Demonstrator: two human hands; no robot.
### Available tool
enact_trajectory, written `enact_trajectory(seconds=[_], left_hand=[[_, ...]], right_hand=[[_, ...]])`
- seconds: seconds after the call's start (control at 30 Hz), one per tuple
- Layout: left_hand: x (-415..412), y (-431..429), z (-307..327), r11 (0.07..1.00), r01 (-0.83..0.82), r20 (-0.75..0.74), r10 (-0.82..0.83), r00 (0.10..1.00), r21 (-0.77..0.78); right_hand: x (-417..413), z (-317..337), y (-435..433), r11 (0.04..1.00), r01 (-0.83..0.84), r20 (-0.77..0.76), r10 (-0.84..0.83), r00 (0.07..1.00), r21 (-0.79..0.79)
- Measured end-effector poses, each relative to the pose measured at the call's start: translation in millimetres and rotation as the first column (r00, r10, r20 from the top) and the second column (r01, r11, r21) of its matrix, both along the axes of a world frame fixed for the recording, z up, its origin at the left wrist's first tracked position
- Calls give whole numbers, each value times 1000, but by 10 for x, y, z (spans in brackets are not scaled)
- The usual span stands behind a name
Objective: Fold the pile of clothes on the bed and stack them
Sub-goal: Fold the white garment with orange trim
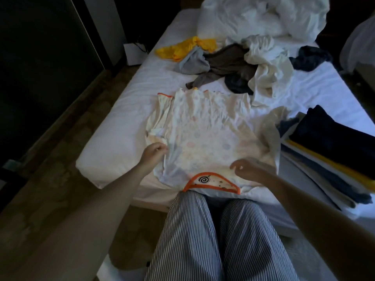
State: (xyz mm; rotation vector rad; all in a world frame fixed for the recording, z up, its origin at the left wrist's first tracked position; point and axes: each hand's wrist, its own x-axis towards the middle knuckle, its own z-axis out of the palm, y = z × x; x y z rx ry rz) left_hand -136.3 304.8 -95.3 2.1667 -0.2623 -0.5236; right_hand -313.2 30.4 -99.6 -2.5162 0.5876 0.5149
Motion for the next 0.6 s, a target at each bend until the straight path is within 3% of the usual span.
enact_trajectory(seconds=[0.03, 0.1, 0.17, 0.27, 0.4, 0.47, 0.5, 0.53, 0.6], left_hand=[[109, -36, -6, 994, -109, 52, 109, 993, -1], [295, -91, -36, 950, -236, 126, 213, 969, 206], [436, -116, -113, 897, -298, 36, 303, 952, 326], [562, -109, -137, 898, -382, -195, 424, 885, 218], [788, -16, -239, 889, -430, -232, 457, 859, 159], [838, 15, -241, 873, -485, -390, 462, 796, 45], [866, 23, -233, 839, -537, -509, 426, 748, -87], [886, 35, -219, 765, -585, -612, 334, 717, -268], [916, 58, -176, 501, -656, -704, 122, 699, -564]], right_hand=[[103, -25, 28, 999, 29, 39, -30, 999, 22], [286, -48, 150, 996, 46, 116, -54, 992, 77], [450, -70, 310, 988, 13, 117, -31, 993, 153], [673, -113, 509, 979, -108, 105, 91, 990, 172], [927, -176, 666, 967, -242, 92, 235, 968, 82], [995, -226, 700, 966, -249, 73, 244, 967, 69], [1017, -257, 697, 969, -236, 68, 231, 970, 68], [1025, -268, 689, 974, -218, 73, 213, 974, 63], [1038, -263, 692, 979, -200, 82, 197, 977, 36]])
